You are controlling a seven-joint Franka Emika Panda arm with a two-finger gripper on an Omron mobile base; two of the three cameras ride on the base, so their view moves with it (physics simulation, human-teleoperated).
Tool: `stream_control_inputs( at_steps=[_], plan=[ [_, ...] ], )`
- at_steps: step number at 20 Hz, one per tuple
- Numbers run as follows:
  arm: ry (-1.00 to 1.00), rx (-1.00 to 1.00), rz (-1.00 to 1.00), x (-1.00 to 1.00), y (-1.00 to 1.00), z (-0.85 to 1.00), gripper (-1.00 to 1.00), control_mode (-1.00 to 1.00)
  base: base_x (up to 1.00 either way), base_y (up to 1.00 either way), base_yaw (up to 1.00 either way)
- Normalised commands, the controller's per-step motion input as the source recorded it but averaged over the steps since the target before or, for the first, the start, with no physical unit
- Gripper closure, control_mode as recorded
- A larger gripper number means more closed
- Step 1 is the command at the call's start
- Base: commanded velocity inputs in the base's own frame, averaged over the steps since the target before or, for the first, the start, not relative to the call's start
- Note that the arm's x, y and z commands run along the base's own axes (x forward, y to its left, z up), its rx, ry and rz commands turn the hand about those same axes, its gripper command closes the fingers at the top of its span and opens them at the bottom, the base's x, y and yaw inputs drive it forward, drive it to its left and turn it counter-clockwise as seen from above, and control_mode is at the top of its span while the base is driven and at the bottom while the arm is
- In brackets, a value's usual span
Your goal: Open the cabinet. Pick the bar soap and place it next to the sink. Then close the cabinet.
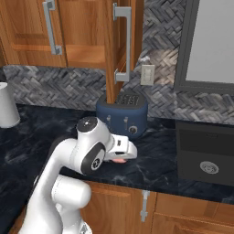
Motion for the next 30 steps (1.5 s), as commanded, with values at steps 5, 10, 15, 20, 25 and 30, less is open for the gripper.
stream_control_inputs(
  at_steps=[5, 10, 15, 20, 25, 30],
  plan=[
    [0.0, 0.0, 0.0, 0.0, -0.57, -0.4, 1.0, -1.0, 0.0, 0.0, 0.0],
    [-0.01, 0.0, -0.01, 0.08, -0.49, -0.18, 1.0, -1.0, 0.0, 0.0, 0.0],
    [0.0, 0.0, -0.04, 0.27, -0.51, 0.0, 1.0, -1.0, 0.0, 0.0, 0.0],
    [0.0, 0.0, -0.03, 0.52, -0.43, 0.0, 1.0, -1.0, 0.0, 0.0, 0.0],
    [0.07, 0.0, -0.02, 0.56, -0.31, -0.04, 1.0, -1.0, 0.0, 0.0, 0.0],
    [0.02, 0.03, 0.0, 0.25, -0.4, -0.24, 1.0, -1.0, 0.0, 0.0, 0.0]
  ],
)
